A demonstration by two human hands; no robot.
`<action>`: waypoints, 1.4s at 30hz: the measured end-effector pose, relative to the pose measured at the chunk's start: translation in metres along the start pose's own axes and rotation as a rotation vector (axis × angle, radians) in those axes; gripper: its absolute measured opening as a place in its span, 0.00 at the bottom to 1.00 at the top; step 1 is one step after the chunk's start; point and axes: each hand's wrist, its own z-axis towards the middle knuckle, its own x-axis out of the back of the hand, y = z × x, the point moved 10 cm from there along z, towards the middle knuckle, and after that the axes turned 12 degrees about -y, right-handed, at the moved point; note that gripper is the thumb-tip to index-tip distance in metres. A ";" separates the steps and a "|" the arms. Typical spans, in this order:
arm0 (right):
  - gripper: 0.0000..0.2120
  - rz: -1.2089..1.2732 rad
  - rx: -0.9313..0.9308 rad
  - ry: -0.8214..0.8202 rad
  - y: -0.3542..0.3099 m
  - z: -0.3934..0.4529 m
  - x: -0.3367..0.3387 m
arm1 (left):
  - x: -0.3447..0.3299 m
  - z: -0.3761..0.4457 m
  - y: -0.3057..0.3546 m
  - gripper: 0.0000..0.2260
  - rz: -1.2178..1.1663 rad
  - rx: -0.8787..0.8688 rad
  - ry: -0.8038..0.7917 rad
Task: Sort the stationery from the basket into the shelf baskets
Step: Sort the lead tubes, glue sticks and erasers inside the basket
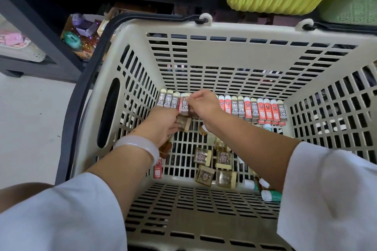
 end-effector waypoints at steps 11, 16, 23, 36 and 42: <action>0.16 0.010 0.018 -0.048 -0.009 -0.007 0.001 | 0.006 0.008 0.014 0.13 0.336 -0.113 0.052; 0.11 -0.145 0.046 -0.247 -0.030 -0.039 0.033 | -0.009 -0.002 0.020 0.09 0.578 -0.131 -0.014; 0.12 -1.316 -0.130 -0.432 -0.009 -0.094 0.102 | -0.092 -0.027 0.019 0.12 0.920 -0.278 -0.383; 0.22 -1.007 -0.404 -0.283 0.081 -0.128 0.123 | -0.183 -0.053 -0.046 0.13 1.530 -0.525 -0.847; 0.15 -0.343 -0.282 -0.446 0.073 -0.124 0.100 | -0.168 -0.042 -0.022 0.11 1.438 -0.605 -0.702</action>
